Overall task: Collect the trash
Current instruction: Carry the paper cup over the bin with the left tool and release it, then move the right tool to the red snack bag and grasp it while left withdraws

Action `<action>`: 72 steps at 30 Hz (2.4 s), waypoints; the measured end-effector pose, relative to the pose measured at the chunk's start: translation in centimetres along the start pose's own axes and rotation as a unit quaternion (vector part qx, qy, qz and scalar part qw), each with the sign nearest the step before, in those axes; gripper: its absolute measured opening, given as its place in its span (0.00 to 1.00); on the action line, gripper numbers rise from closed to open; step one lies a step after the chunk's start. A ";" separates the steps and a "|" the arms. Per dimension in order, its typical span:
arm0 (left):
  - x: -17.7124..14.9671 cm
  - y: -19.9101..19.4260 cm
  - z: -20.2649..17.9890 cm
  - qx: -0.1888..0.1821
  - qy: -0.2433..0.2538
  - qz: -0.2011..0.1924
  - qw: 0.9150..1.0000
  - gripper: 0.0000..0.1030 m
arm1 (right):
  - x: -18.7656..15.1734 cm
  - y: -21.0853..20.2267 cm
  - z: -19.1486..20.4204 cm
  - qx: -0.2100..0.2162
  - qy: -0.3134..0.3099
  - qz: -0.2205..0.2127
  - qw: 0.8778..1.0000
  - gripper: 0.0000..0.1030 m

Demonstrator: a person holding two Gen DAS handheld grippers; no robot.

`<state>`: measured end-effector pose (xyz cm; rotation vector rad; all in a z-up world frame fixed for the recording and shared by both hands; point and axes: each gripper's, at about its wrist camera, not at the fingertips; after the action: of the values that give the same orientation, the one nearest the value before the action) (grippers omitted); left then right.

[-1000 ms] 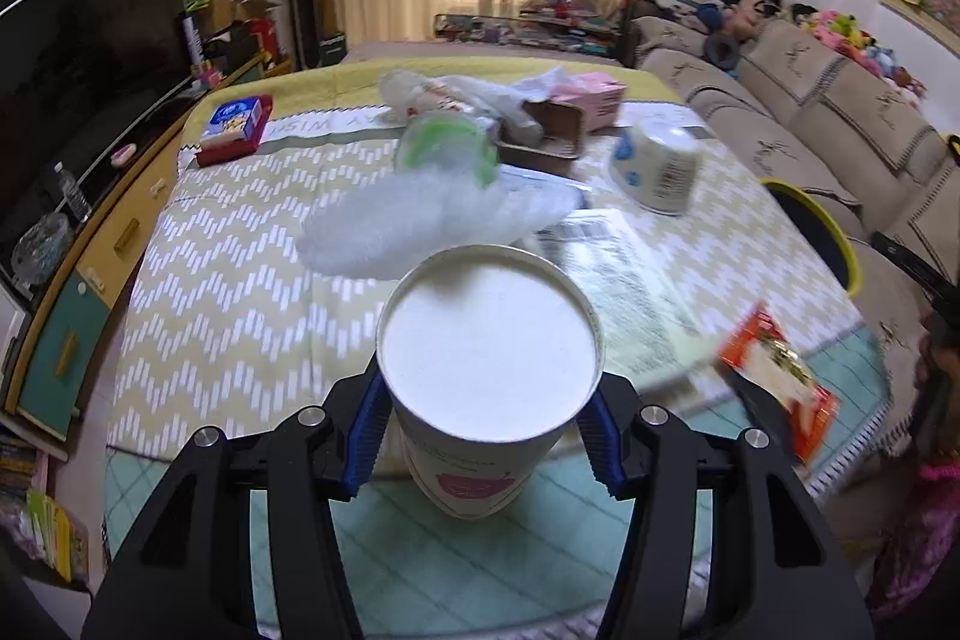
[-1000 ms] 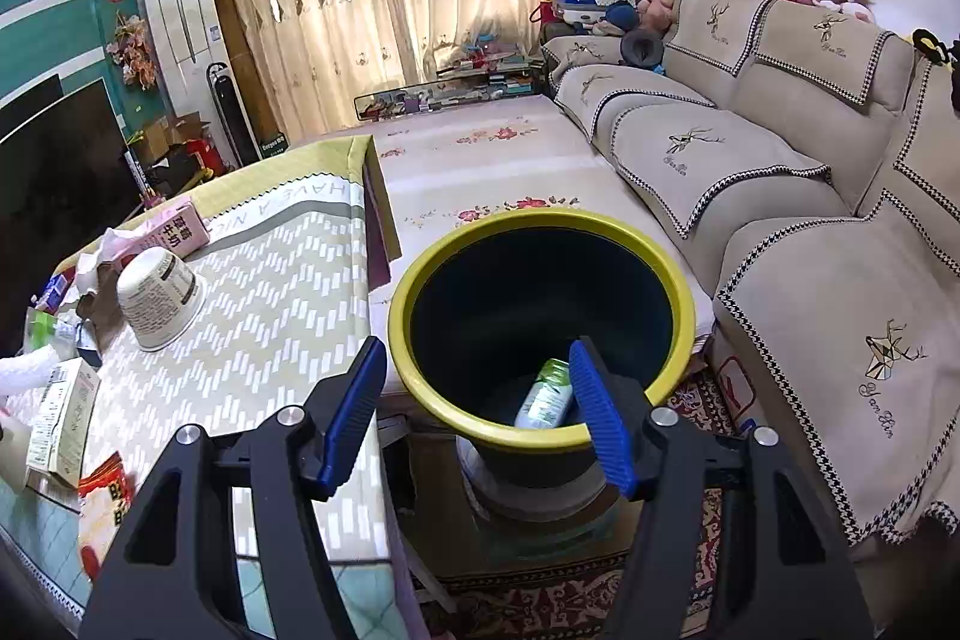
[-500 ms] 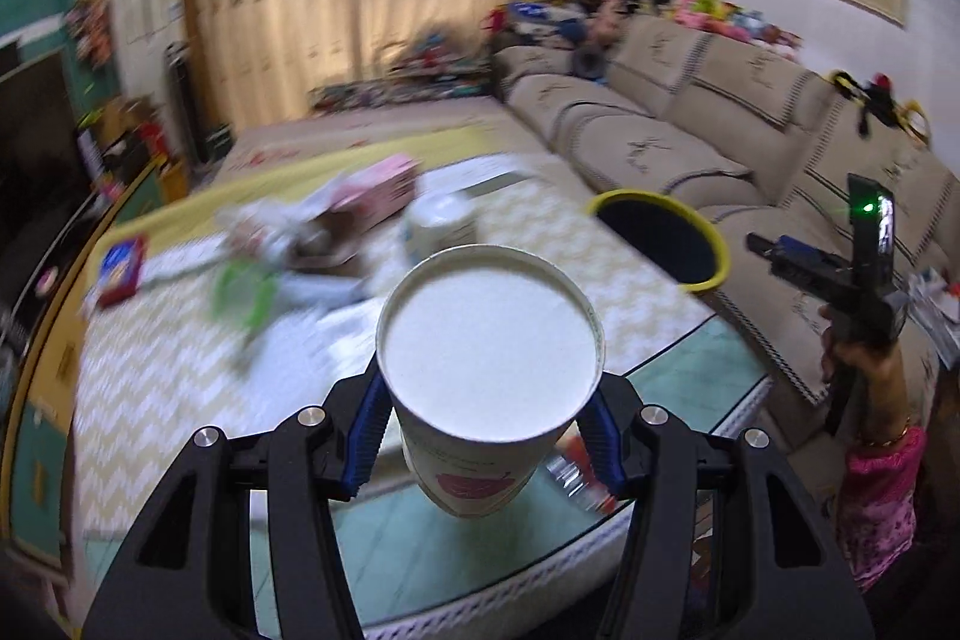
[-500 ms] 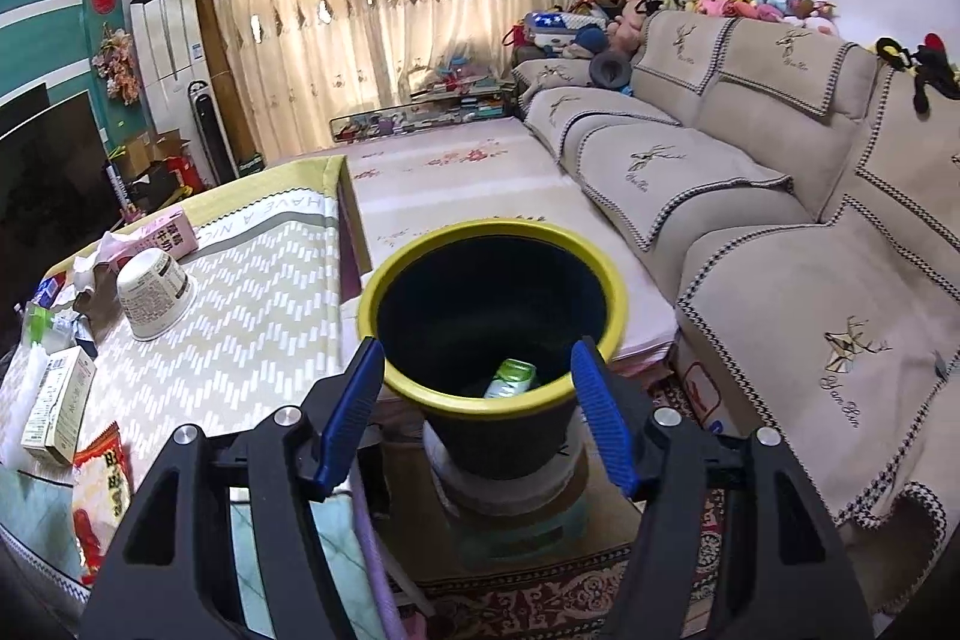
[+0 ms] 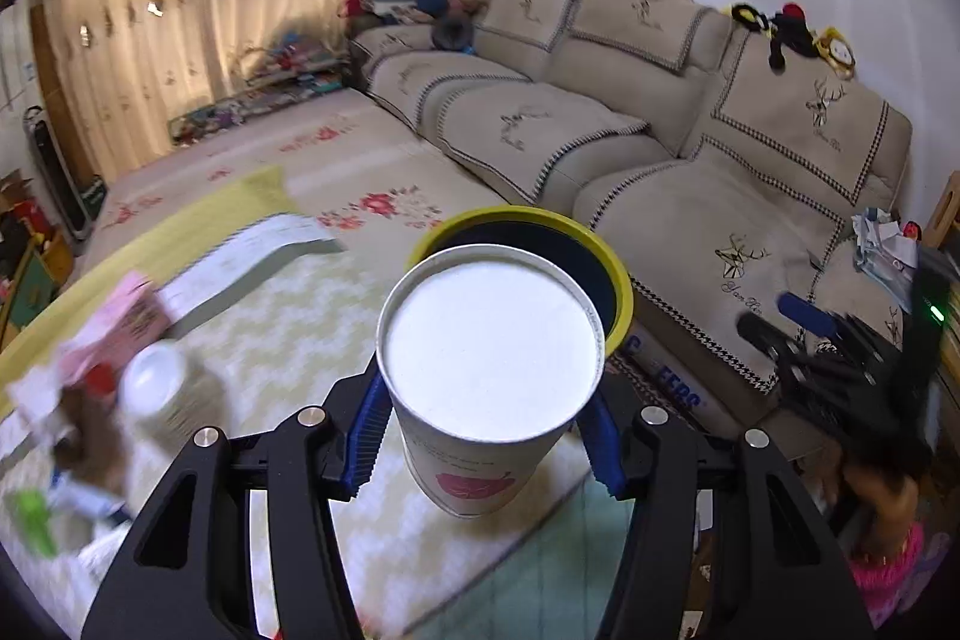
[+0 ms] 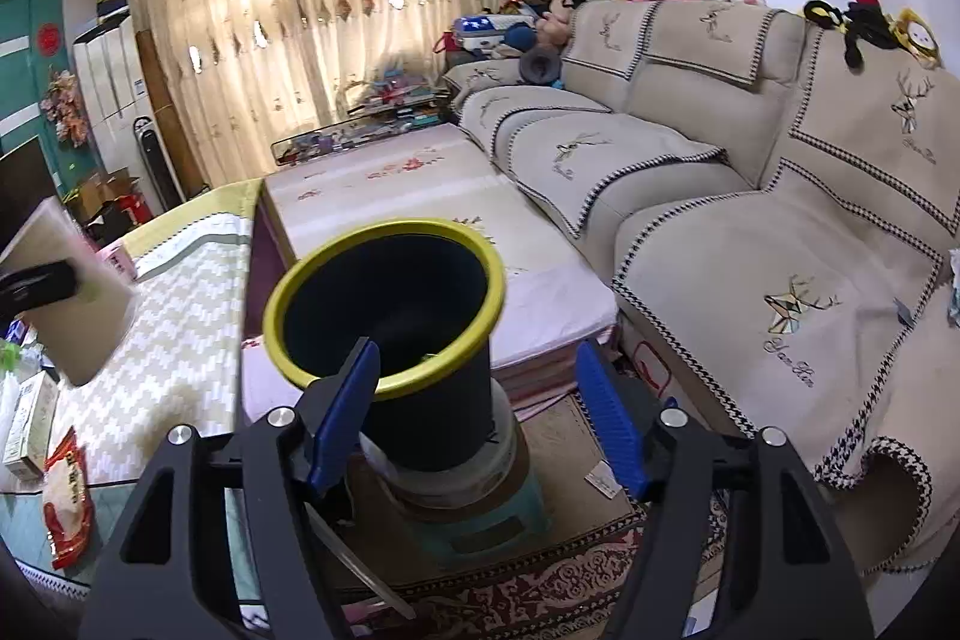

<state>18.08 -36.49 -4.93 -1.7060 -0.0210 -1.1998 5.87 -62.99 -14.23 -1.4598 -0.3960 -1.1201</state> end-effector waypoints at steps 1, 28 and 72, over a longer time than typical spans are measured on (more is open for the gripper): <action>0.9 1.5 -0.5 -0.008 0.001 0.008 1.000 0.54 | -0.1 0.3 -0.4 -0.001 0.004 0.002 1.000 0.63; 7.6 15.5 -3.2 0.007 0.015 0.059 0.998 0.73 | -1.3 3.3 -2.1 0.002 0.032 0.039 0.999 0.67; -23.2 -24.1 17.0 0.201 -0.247 -0.089 0.944 0.94 | -10.0 -1.9 26.9 0.271 -0.266 0.142 0.914 0.78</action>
<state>5.79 -1.04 -4.49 -1.6125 -0.6937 -0.7924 10.43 -34.71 -16.92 -1.2439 -0.7778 -0.3139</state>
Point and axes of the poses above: each gripper's, at about its wrist camera, not at the fingertips, and y roughly the way its jaws point, z to its left, x to its top, and after that the axes turned 3 degrees about x, right-handed
